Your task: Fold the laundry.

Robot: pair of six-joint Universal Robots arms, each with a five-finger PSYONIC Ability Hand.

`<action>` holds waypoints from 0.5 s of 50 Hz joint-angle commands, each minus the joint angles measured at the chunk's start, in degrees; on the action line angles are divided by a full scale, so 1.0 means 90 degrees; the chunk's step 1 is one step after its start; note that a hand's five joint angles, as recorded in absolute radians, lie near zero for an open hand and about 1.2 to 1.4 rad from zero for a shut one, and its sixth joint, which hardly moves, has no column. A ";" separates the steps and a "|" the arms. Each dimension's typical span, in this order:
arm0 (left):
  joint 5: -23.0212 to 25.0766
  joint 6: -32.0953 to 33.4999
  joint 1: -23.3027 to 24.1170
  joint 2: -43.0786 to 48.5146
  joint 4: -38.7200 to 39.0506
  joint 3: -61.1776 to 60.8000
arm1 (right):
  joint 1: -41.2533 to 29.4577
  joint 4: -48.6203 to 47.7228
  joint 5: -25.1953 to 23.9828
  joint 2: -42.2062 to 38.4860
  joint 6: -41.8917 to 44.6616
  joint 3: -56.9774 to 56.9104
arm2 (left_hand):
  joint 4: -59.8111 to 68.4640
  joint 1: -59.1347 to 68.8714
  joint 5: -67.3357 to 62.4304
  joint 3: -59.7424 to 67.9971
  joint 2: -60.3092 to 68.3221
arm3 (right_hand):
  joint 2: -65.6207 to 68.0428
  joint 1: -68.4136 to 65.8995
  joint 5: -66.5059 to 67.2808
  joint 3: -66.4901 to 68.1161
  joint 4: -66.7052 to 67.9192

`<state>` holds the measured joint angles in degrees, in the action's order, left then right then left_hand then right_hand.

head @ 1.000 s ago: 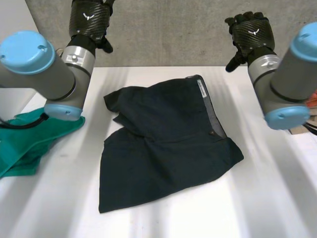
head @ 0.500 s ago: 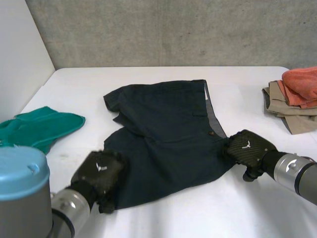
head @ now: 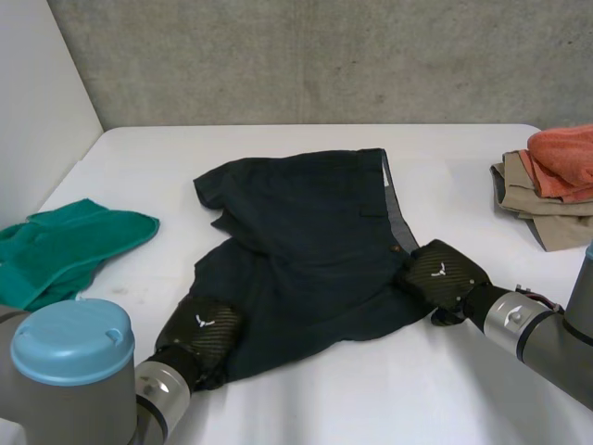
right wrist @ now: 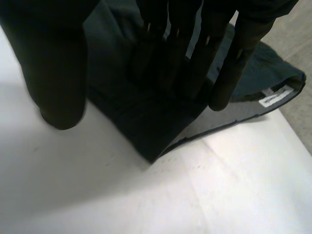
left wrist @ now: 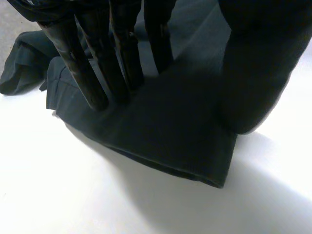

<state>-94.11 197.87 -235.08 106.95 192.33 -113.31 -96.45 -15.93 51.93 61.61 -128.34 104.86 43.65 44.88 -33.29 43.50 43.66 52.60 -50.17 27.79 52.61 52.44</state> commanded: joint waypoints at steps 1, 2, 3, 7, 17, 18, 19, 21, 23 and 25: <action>-0.0012 0.0056 -0.0023 0.0246 0.0426 0.0109 | -0.0133 -0.0154 0.0031 0.0001 -0.0437 -0.0235 | 0.3849 0.3713 -0.3890 0.3866 0.3849 | 0.0827 -0.1097 0.2474 0.0827 0.0846; -0.0021 0.0056 -0.0023 0.0246 0.0436 0.0139 | -0.0182 -0.0173 0.0060 -0.0019 -0.0515 -0.0294 | 0.4037 0.3901 -0.4077 0.4053 0.4036 | 0.0605 -0.0875 0.2251 0.0604 0.0623; -0.0031 0.0056 -0.0033 0.0236 0.0446 0.0187 | -0.0211 -0.0183 0.0080 -0.0029 -0.0554 -0.0323 | 0.4038 0.3903 -0.4079 0.4055 0.4038 | 0.0491 -0.0761 0.2138 0.0491 0.0510; -0.0119 0.0066 -0.0072 0.0207 0.0436 0.0314 | -0.0358 -0.0193 0.0236 -0.0126 -0.0643 -0.0479 | 0.4038 0.3903 -0.4079 0.4055 0.4038 | 0.0359 -0.0629 0.2006 0.0359 0.0378; -0.0187 0.0066 -0.0111 0.0207 0.0446 0.0685 | -0.0524 -0.0193 0.0470 -0.0614 -0.0633 -0.0958 | 0.4038 0.3903 -0.4079 0.4055 0.4038 | 0.0041 -0.0311 0.1687 0.0041 0.0060; -0.0187 0.0066 -0.0121 0.0197 0.0446 0.0734 | -0.0524 -0.0193 0.0500 -0.0644 -0.0633 -0.0987 | 0.4038 0.3903 -0.4079 0.4055 0.4038 | 0.0245 -0.0515 0.1891 0.0245 0.0263; -0.0187 0.0066 -0.0121 0.0197 0.0436 0.0773 | -0.0524 -0.0193 0.0529 -0.0654 -0.0633 -0.0997 | 0.4038 0.3903 -0.4079 0.4055 0.4038 | 0.0506 -0.0776 0.2152 0.0506 0.0525; -0.0197 0.0066 -0.0121 0.0197 0.0417 0.0861 | -0.0514 -0.0203 0.0627 -0.0634 -0.0633 -0.1056 | 0.4038 0.3903 -0.4079 0.4055 0.4038 | 0.3036 -0.3306 0.4682 0.3035 0.3054; -0.0197 0.0066 -0.0121 0.0187 0.0388 0.0920 | -0.0514 -0.0203 0.0724 -0.0595 -0.0633 -0.1085 | 0.4038 0.3903 -0.4079 0.4055 0.4038 | 0.3044 -0.3314 0.4690 0.3044 0.3062; -0.0168 0.0095 -0.0101 0.0119 0.0291 0.0949 | -0.0495 -0.0144 0.0958 -0.0537 -0.0633 -0.1056 | 0.4038 0.3903 -0.4079 0.4055 0.4038 | 0.3044 -0.3314 0.4690 0.3044 0.3062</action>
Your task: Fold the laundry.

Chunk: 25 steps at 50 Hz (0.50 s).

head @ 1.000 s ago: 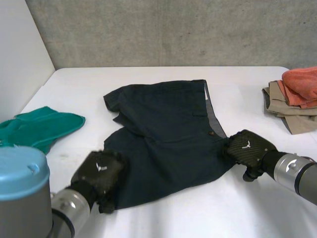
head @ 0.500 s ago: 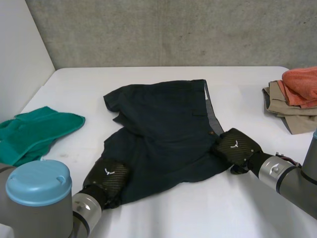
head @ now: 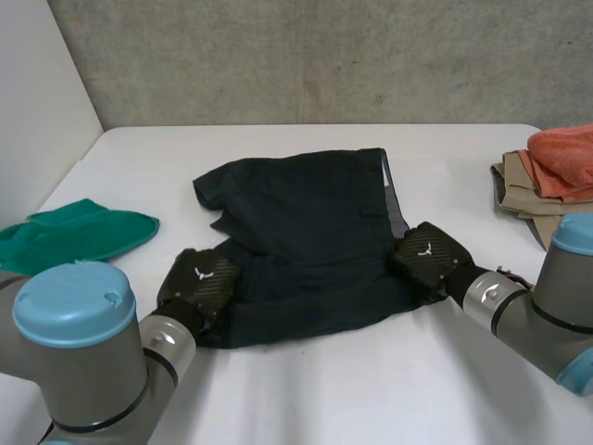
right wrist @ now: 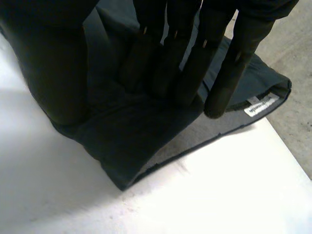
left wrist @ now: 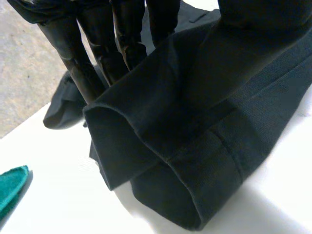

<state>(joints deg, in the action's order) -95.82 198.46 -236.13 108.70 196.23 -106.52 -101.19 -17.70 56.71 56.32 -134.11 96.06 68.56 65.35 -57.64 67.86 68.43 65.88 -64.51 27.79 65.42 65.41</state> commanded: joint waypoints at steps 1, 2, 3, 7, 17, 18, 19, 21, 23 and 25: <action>0.0031 0.0058 0.0026 -0.0125 -0.0211 0.0176 | 0.0042 0.0091 0.0524 0.0119 0.0008 -0.0068 | 0.1271 0.1628 -0.1373 0.1349 0.1286 | 0.1569 -0.1721 0.4690 0.1620 0.1621; 0.0031 0.0097 0.0046 -0.0193 -0.0309 0.0166 | 0.0052 0.0130 0.0593 0.0235 -0.0002 -0.0049 | 0.1271 0.1628 -0.1373 0.1349 0.1286 | 0.1569 -0.1721 0.4690 0.1620 0.1621; 0.0031 0.0145 0.0055 -0.0281 -0.0426 0.0156 | 0.0062 0.0305 0.0748 0.0614 0.0008 0.0029 | 0.1271 0.1628 -0.1373 0.1349 0.1286 | 0.1569 -0.1721 0.4690 0.1620 0.1621; 0.0051 0.0439 0.0153 -0.0730 -0.1314 0.0166 | 0.0091 0.1337 0.0964 0.1619 0.0067 0.0322 | 0.1271 0.1628 -0.1373 0.1349 0.1286 | 0.1569 -0.1721 0.4690 0.1620 0.1621; 0.0100 0.0498 0.0670 -0.1980 -0.3619 0.0332 | 0.0530 0.4874 0.1033 0.3009 0.0856 0.0449 | 0.1271 0.1628 -0.1373 0.1349 0.1286 | 0.1569 -0.1721 0.4690 0.1620 0.1621; 0.0100 0.0488 0.0700 -0.2029 -0.3640 0.0371 | 0.0540 0.5002 0.0985 0.3049 0.0945 0.0469 | 0.1271 0.1628 -0.1373 0.1349 0.1286 | 0.1569 -0.1721 0.4690 0.1620 0.1621; 0.0100 0.0478 0.0719 -0.2039 -0.3582 0.0410 | 0.0550 0.4955 0.0907 0.3068 0.1004 0.0489 | 0.1271 0.1628 -0.1373 0.1349 0.1286 | 0.1569 -0.1721 0.4690 0.1620 0.1621; 0.0090 0.0458 0.0720 -0.1971 -0.3202 0.0508 | 0.0550 0.4596 0.0887 0.3059 0.0898 0.0547 | 0.1271 0.1628 -0.1373 0.1349 0.1286 | -0.0802 0.0650 0.2320 -0.0750 -0.0749; 0.0080 0.0468 0.0720 -0.1884 -0.2889 0.0556 | 0.0531 0.3789 0.0877 0.3059 0.0519 0.0741 | 0.1271 0.1628 -0.1373 0.1349 0.1286 | -0.2976 0.2824 0.0146 -0.2924 -0.2923; 0.0051 0.0536 0.0690 -0.1611 -0.2401 0.0625 | 0.0501 0.3171 0.0867 0.3059 0.0205 0.0908 | 0.1271 0.1628 -0.1373 0.1349 0.1286 | -0.3097 0.2945 0.0025 -0.3045 -0.3044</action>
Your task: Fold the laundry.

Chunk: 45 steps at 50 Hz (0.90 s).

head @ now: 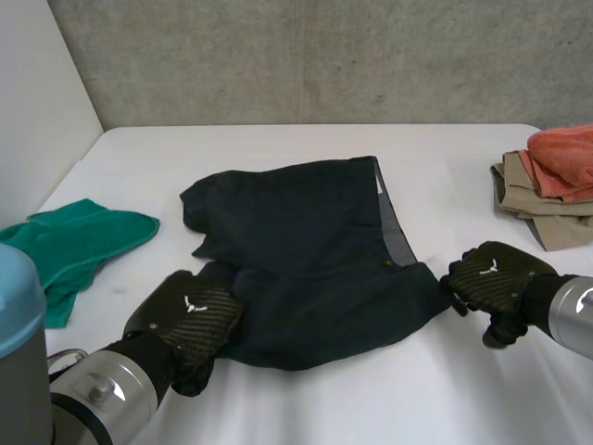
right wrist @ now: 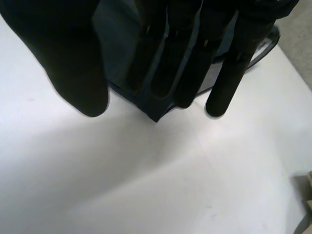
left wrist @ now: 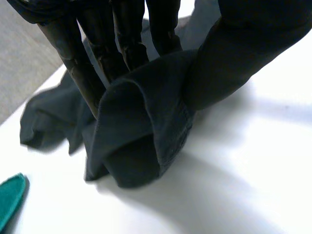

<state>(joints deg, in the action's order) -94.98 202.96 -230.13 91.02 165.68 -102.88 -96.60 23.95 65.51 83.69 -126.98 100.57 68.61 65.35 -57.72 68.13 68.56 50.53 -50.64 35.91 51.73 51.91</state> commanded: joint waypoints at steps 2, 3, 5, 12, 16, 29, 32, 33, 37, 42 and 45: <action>-0.0062 0.0047 -0.0025 0.0540 0.1258 0.0288 | -0.0009 -0.2256 -0.0101 -0.0001 -0.0976 0.0612 | 0.1265 0.1628 -0.1364 0.1319 0.1271 | -0.1763 0.1775 -0.1249 -0.1896 -0.1916; -0.0081 0.0047 -0.0132 0.0724 0.1472 0.0385 | -0.0009 -0.2493 -0.0149 -0.0031 -0.1104 0.0671 | 0.1265 0.1628 -0.1364 0.1319 0.1271 | -0.1766 0.1778 -0.1252 -0.1899 -0.1919; -0.0082 0.0037 -0.0298 0.0911 0.1629 0.0493 | 0.0000 -0.2865 -0.0198 -0.0186 -0.1339 0.0779 | 0.1265 0.1628 -0.1364 0.1319 0.1271 | -0.1729 0.1741 -0.1215 -0.1862 -0.1882; -0.0062 -0.0022 -0.0797 0.1429 0.1718 0.0962 | -0.0214 -0.3345 -0.0189 -0.1241 -0.1487 0.0799 | 0.1265 0.1628 -0.1364 0.1319 0.1271 | -0.1803 0.1815 -0.1290 -0.1936 -0.1956; -0.0043 -0.0031 -0.0836 0.1547 0.1728 0.1099 | -0.0331 -0.3589 -0.0227 -0.1437 -0.1487 0.0750 | 0.1265 0.1628 -0.1364 0.1319 0.1271 | -0.1766 0.1778 -0.1252 -0.1899 -0.1919; -0.0023 -0.0051 -0.1031 0.1664 0.1747 0.1109 | -0.0556 -0.4350 -0.0530 -0.1700 -0.1516 0.0711 | 0.1265 0.1628 -0.1364 0.1319 0.1271 | -0.1188 0.1200 -0.0674 -0.1321 -0.1341; -0.0023 -0.0051 -0.1060 0.1664 0.1737 0.1060 | -0.0683 -0.4439 -0.0482 -0.1925 -0.1506 0.0652 | 0.1265 0.1628 -0.1364 0.1319 0.1271 | -0.0926 0.0938 -0.0412 -0.1059 -0.1079; -0.0033 -0.0051 -0.1070 0.1664 0.1747 0.1041 | -0.0751 -0.4458 -0.0462 -0.2013 -0.1497 0.0623 | 0.1265 0.1628 -0.1364 0.1319 0.1271 | -0.0777 0.0789 -0.0263 -0.0910 -0.0930; -0.0033 -0.0061 -0.1119 0.1654 0.1737 0.0992 | -0.0830 -0.4526 -0.0462 -0.2150 -0.1477 0.0535 | 0.1265 0.1628 -0.1364 0.1319 0.1271 | -0.0236 0.0248 0.0278 -0.0369 -0.0389; -0.0052 -0.0061 -0.1119 0.1654 0.1699 0.0972 | -0.0781 -0.4712 -0.0404 -0.2160 -0.1496 0.0447 | 0.1265 0.1628 -0.1364 0.1319 0.1271 | 0.3274 -0.3262 0.3787 0.3141 0.3121; -0.0043 -0.0071 -0.1090 0.1615 0.1650 0.0933 | -0.0742 -0.4683 -0.0141 -0.2082 -0.1545 0.0389 | 0.1265 0.1628 -0.1364 0.1319 0.1271 | 0.3274 -0.3262 0.3787 0.3141 0.3121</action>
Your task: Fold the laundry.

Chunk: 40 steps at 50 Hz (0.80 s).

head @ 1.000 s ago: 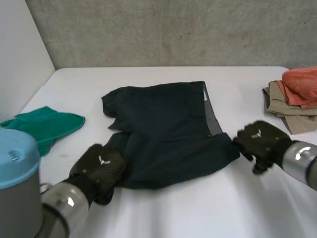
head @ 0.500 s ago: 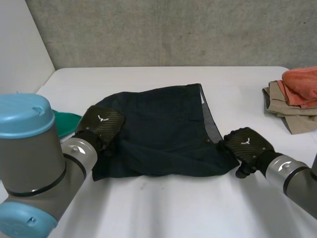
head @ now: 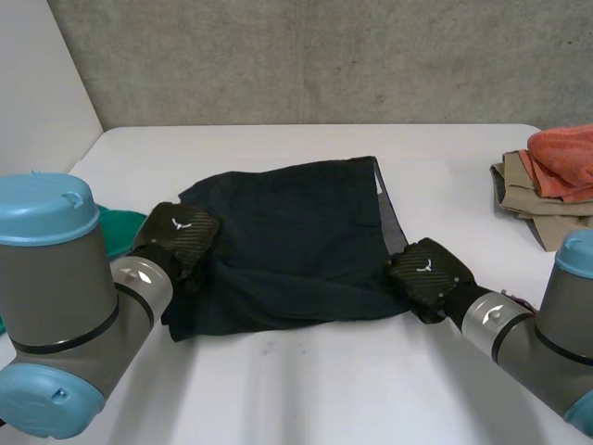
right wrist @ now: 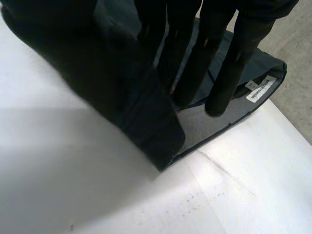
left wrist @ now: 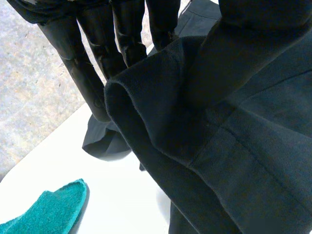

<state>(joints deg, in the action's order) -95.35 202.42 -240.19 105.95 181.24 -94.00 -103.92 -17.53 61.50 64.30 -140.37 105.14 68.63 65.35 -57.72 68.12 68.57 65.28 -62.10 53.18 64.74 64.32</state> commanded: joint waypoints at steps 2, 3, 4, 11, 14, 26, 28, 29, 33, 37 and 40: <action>0.0009 0.0028 0.0086 -0.0112 -0.0226 -0.0200 | 0.0091 -0.0006 0.0471 0.0247 -0.0028 -0.0129 | 0.1264 0.1628 -0.1364 0.1320 0.1270 | 0.1636 -0.1989 0.1868 0.1695 0.1742; 0.0019 0.0038 0.0095 -0.0141 -0.0313 -0.0259 | 0.0111 0.0062 0.0549 0.0412 -0.0009 -0.0120 | 0.1264 0.1628 -0.1364 0.1320 0.1270 | 0.1636 -0.1989 0.1868 0.1695 0.1742; 0.0028 0.0048 0.0105 -0.0190 -0.0411 -0.0317 | 0.0140 0.0382 0.0762 0.0839 0.0088 -0.0062 | 0.1264 0.1628 -0.1364 0.1320 0.1270 | 0.1636 -0.1989 0.1868 0.1695 0.1742; 0.0097 0.0068 0.0788 -0.0756 -0.1904 -0.0688 | 0.0461 0.3161 0.1233 0.2247 0.1063 -0.0032 | 0.1264 0.1628 -0.1364 0.1320 0.1270 | 0.1636 -0.1989 0.1868 0.1695 0.1742; 0.0204 0.0068 0.1266 -0.0942 -0.2617 -0.0884 | 0.0745 0.4142 0.1253 0.2629 0.1435 0.0007 | 0.1264 0.1628 -0.1364 0.1320 0.1270 | 0.1636 -0.1989 0.1868 0.1695 0.1742; 0.0253 0.0097 0.1639 -0.0826 -0.2464 -0.0524 | 0.0932 0.4712 0.1214 0.2739 0.2004 0.0057 | 0.1264 0.1628 -0.1364 0.1320 0.1270 | 0.1636 -0.1989 0.1868 0.1695 0.1742; 0.0224 0.0145 0.1357 -0.0534 -0.2113 -0.0290 | 0.0785 0.4361 0.1272 0.2437 0.1779 -0.0080 | 0.1264 0.1628 -0.1364 0.1320 0.1270 | 0.1636 -0.1989 0.1868 0.1695 0.1742; 0.0214 0.0184 0.1249 -0.0445 -0.2005 -0.0201 | 0.0746 0.4253 0.1272 0.2310 0.1691 -0.0158 | 0.1264 0.1628 -0.1364 0.1320 0.1270 | 0.1636 -0.1989 0.1868 0.1695 0.1742; 0.0214 0.0516 0.0790 0.0062 -0.1516 0.0267 | 0.0629 0.3745 0.1282 0.1704 0.1339 -0.0568 | 0.1264 0.1628 -0.1364 0.1320 0.1270 | 0.1636 -0.1989 0.1868 0.1695 0.1742; 0.0204 0.1053 0.0526 0.0785 -0.0892 0.1057 | 0.0502 0.3384 0.1467 0.1040 0.1105 -0.1358 | 0.1264 0.1628 -0.1364 0.1320 0.1270 | 0.1636 -0.1989 0.1868 0.1695 0.1742; 0.0165 0.1520 0.0263 0.1205 -0.0298 0.1992 | 0.0268 0.2994 0.1954 0.0620 0.0764 -0.2450 | 0.1264 0.1628 -0.1364 0.1320 0.1270 | 0.1636 -0.1989 0.1868 0.1695 0.1742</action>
<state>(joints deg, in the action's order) -93.50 209.03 -233.87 109.13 170.02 -88.44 -98.93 14.55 74.07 76.80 -129.41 96.23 68.84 65.51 -57.69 68.35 68.57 66.84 -63.46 57.47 68.26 68.67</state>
